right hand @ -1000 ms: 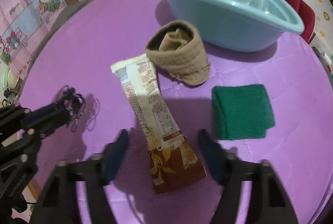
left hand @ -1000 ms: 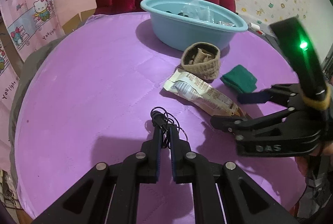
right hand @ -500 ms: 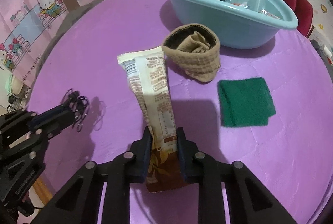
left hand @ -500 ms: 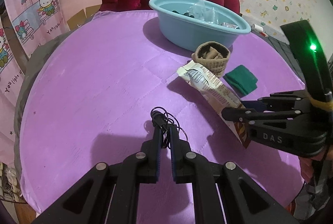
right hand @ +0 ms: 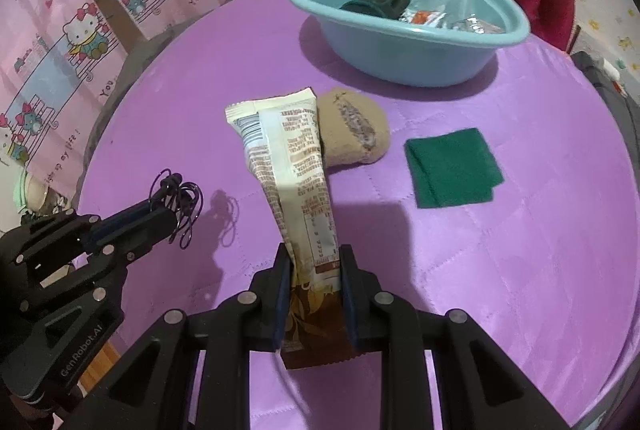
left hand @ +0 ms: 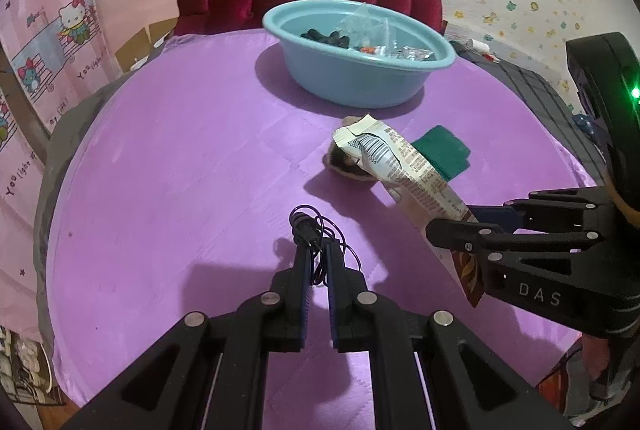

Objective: Organize soft objects
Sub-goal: 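Carry the earphone cable and snack bar wrapper with both tools over the basin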

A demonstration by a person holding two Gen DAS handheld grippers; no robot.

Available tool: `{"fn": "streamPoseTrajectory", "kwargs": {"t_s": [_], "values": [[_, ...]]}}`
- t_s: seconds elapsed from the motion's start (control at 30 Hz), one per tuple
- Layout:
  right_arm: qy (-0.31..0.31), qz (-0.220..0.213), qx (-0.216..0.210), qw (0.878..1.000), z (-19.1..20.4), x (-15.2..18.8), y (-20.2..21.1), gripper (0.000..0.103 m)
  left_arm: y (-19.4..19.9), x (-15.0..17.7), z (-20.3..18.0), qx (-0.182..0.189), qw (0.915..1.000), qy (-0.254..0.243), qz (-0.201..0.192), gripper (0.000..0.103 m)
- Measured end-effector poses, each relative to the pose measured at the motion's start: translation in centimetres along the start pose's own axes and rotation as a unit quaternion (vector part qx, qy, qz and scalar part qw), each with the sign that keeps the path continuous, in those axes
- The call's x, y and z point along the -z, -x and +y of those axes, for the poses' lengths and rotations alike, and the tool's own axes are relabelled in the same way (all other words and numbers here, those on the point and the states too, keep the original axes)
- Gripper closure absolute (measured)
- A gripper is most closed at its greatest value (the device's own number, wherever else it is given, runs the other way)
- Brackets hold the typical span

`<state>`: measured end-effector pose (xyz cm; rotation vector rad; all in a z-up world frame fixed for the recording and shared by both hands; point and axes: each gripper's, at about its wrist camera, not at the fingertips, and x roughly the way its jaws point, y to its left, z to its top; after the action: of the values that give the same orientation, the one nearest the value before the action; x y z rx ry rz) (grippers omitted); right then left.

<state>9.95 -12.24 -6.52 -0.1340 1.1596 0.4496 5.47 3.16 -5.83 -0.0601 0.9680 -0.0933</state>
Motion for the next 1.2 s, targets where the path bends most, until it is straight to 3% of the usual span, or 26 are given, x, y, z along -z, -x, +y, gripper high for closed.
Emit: {"fn": "streamPoseTrajectory", "kwargs": {"t_s": [0.63,1.2], "values": [[-0.064,-0.028,0.049,0.996,-2.8,0.0,3.9,0.081,1.5,-3.7,-3.4,0.038,0.9973,-0.056,-0.029,0.095],[-0.092,-0.048,0.060,0.993,-5.1,-4.2,7.3,0.081,1.6,-8.7,-5.5,0.057,0.9943,-0.077,-0.046,0.095]]}}
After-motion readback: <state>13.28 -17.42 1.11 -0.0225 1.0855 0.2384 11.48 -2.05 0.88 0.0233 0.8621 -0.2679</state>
